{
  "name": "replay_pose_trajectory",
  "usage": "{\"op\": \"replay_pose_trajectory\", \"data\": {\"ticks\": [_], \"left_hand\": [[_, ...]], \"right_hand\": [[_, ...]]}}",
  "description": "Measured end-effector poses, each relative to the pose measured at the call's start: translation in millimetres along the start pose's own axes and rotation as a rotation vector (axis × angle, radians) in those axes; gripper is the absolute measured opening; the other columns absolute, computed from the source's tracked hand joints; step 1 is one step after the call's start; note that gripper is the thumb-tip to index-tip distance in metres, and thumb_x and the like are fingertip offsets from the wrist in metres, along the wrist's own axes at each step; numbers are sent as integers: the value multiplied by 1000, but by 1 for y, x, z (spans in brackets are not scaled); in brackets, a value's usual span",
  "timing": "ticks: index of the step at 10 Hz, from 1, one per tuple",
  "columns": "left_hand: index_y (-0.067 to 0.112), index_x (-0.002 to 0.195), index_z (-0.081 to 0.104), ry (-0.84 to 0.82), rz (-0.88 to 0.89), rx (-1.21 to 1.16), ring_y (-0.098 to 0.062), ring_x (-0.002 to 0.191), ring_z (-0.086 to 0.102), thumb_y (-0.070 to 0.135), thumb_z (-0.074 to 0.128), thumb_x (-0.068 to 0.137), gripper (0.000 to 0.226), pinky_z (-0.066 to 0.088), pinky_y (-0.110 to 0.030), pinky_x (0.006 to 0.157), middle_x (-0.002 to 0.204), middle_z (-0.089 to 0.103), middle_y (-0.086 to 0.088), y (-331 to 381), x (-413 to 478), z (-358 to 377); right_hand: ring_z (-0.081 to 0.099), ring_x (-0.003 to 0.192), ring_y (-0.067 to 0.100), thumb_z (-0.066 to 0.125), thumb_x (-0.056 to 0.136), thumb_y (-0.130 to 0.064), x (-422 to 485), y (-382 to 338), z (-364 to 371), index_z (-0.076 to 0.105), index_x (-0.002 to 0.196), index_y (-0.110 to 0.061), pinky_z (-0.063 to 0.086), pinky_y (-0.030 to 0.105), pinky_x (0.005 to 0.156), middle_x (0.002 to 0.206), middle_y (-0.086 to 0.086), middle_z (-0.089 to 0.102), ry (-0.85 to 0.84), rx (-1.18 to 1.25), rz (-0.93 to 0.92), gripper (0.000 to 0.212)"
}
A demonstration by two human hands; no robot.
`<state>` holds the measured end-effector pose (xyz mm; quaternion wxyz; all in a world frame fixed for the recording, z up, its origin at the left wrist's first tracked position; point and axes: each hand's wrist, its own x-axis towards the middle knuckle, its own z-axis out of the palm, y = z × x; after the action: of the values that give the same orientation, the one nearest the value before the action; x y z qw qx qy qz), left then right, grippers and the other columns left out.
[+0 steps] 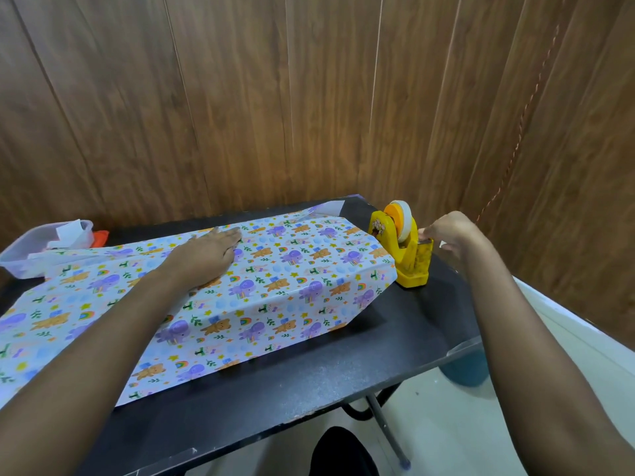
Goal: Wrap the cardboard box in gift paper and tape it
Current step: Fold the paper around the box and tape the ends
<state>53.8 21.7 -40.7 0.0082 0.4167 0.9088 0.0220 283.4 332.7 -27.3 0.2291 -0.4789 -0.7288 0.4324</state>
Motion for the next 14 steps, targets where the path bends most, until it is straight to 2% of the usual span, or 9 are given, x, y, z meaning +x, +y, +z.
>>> {"op": "replay_pose_trajectory", "data": {"ticks": [1,3,5,8,9,10,12,13,14], "left_hand": [[24,150,14,3,1,-10,-13,145,5,24,20,102,48,16,-37,115,157,11,8,-1,0,0],[24,150,15,11,9,-21,-13,145,6,24,21,102,48,16,-38,117,157,12,8,-4,2,2],[24,150,14,10,10,-8,-14,145,6,24,21,102,48,15,-37,116,157,11,6,-3,2,2],[24,150,16,29,9,-29,-13,145,7,25,22,102,48,16,-37,115,157,14,7,-7,4,5],[24,150,16,32,13,-37,-13,145,7,25,22,102,48,16,-37,116,157,14,7,-7,5,6],[24,150,16,32,10,-38,-13,145,7,24,22,102,48,16,-37,116,157,14,7,-7,4,5],[24,150,16,45,2,-20,-13,145,8,25,22,102,48,16,-37,115,157,15,6,-4,3,3],[25,150,17,40,0,-23,-13,145,8,25,22,102,48,17,-36,115,157,15,6,-4,3,4],[25,150,17,46,0,-18,-13,145,8,25,22,102,48,18,-36,114,156,15,7,-3,3,4]], "right_hand": [[54,82,15,61,89,-6,-1,3,-4,64,87,-5,43,24,64,83,3,58,-2,134,16,4],[52,60,12,60,90,-12,-4,15,-15,63,70,-8,38,16,46,56,2,60,-126,298,146,20],[55,64,15,55,93,-8,-4,38,1,57,74,-5,45,21,49,73,7,57,-160,395,225,19],[56,67,17,56,94,-12,-9,48,19,55,76,-6,51,17,40,74,8,55,-133,689,218,19],[61,54,12,54,94,-11,-11,52,27,54,75,-6,51,17,41,62,6,60,-104,841,218,20],[62,57,14,52,95,-10,-14,52,33,53,76,-5,50,17,39,63,7,60,-82,962,236,20],[61,36,13,45,97,-1,-15,43,37,52,76,-1,48,20,34,75,11,54,-84,1127,322,21],[65,52,18,40,97,1,-15,49,39,51,78,-1,48,22,34,79,13,55,-70,1149,349,22],[64,48,16,36,98,2,-20,72,46,49,80,-2,48,21,34,79,12,54,-100,1241,383,23]]}}
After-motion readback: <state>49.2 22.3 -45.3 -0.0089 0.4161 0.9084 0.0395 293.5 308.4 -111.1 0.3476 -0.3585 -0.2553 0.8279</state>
